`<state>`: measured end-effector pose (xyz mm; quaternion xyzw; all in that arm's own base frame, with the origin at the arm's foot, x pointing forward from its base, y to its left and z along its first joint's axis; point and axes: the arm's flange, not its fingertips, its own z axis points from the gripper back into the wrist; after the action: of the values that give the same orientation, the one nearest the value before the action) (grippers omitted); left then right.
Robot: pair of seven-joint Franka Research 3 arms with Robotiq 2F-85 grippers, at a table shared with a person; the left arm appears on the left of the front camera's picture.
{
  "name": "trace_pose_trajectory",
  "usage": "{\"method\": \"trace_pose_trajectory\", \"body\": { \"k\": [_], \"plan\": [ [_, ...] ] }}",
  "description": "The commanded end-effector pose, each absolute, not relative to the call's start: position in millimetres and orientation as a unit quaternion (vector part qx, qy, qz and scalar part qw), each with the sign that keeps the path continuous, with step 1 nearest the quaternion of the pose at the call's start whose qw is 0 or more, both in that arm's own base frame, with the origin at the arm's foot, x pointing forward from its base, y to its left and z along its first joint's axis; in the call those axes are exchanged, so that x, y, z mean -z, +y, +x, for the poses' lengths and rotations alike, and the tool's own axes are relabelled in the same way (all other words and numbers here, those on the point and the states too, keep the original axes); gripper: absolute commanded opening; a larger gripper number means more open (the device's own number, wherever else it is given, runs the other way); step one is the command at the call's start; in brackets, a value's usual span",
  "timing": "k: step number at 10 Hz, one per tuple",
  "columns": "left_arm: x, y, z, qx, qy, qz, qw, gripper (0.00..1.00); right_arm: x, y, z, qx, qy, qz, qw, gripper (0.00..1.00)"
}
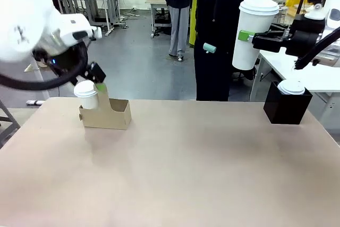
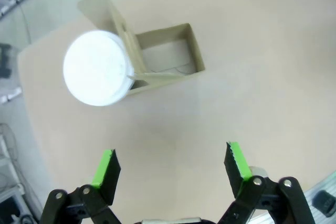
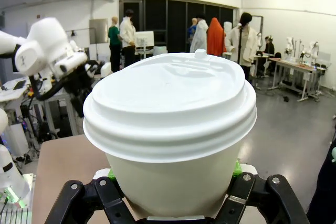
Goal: Pour a drink into a cup and package it in a carrier.
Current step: Position the Cup Carrier in the center of the table.
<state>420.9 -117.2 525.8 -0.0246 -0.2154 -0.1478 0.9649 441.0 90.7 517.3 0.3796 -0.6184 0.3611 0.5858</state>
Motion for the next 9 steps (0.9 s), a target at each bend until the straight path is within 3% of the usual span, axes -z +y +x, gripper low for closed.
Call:
{"method": "trace_pose_trajectory", "body": {
  "k": [1, 4, 9],
  "plan": [
    [-547.8, -122.0, 459.3, 0.11, -0.187, -0.024, 0.976, 1.0, -519.1, 90.4, 441.7, -0.365, -0.627, 0.377, 0.576, 0.8],
    [-546.8, -113.1, 515.7, 0.058, -0.141, -0.036, 0.988, 1.0, -519.1, 90.4, 441.7, -0.365, -0.627, 0.377, 0.576, 0.8],
    [-518.6, -121.5, 553.8, 0.051, -0.116, -0.02, 0.992, 1.0, -519.1, 90.4, 441.7, -0.365, -0.627, 0.377, 0.576, 0.8]
  ]
}}
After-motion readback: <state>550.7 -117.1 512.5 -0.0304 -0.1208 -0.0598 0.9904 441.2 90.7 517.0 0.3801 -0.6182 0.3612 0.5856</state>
